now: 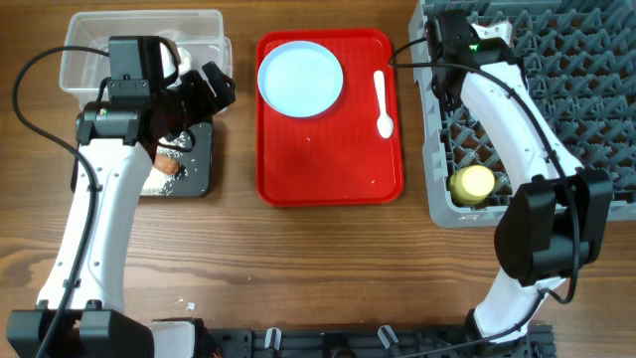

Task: Sort waste into correct bins and load items into the dishwasher rack
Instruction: 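Lift the light-blue bowl and set it upright in the grey rack, then move the right gripper to the light-blue plate edge and grasp it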

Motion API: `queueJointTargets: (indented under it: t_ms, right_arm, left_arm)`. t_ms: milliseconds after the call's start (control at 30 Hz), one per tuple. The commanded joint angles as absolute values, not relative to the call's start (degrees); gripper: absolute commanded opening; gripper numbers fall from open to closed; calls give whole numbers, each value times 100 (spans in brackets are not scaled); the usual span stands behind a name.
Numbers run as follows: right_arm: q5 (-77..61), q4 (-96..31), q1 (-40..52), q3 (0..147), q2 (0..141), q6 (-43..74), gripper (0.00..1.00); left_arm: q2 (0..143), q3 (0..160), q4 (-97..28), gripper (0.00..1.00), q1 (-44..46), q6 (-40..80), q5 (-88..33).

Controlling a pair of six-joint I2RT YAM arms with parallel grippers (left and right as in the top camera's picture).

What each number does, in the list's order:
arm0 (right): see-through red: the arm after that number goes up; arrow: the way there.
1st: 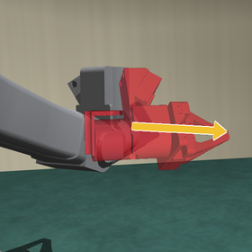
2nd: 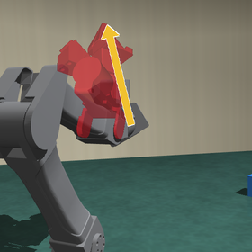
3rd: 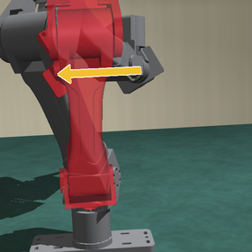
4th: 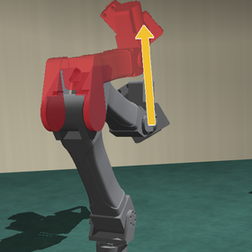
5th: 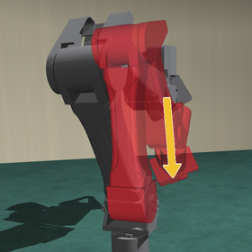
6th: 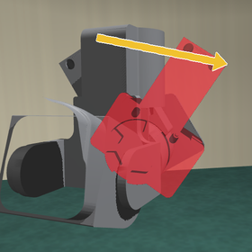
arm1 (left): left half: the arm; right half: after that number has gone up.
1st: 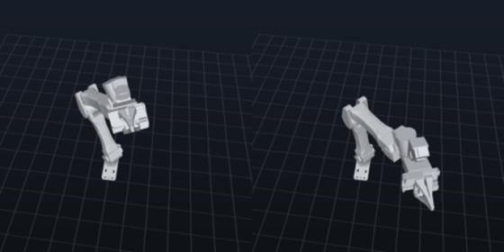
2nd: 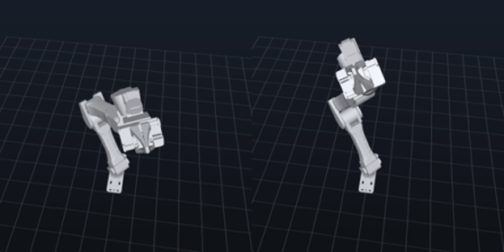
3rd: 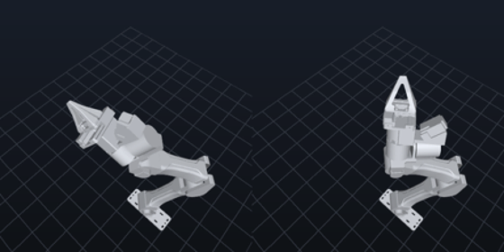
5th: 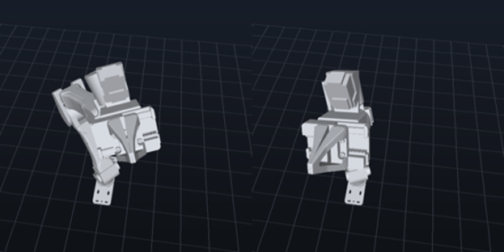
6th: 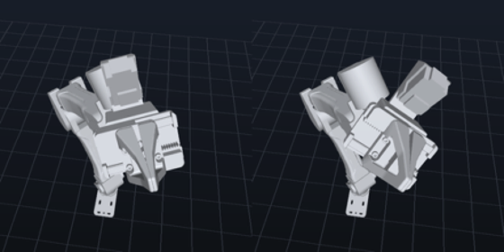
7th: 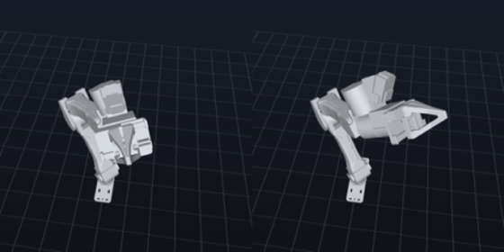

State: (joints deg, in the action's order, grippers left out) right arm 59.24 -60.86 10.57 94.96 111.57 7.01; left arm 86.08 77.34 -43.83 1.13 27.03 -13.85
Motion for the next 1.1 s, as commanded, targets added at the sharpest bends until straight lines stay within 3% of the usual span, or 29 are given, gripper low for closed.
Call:
queueJointTargets:
  t_ms: [0, 300, 933, 1067]
  right_arm:
    - [6337, -5909, 1052, 9476, 11220, 279, 4]
    - [6781, -5260, 1041, 9476, 11472, -1365, 4]
    - [6576, -5424, 1772, 9476, 11913, -1337, 4]
    - [6200, -5568, 1892, 9476, 11915, -1350, 15]
  left_arm:
    - [8619, 7791, -4375, 100, 128, 2589, -1409]
    - [8619, 7791, -4377, 100, 128, 2589, -1409]
    - [8619, 7791, -4375, 100, 128, 2589, -1409]
    - [8619, 7791, -4375, 100, 128, 2589, -1409]
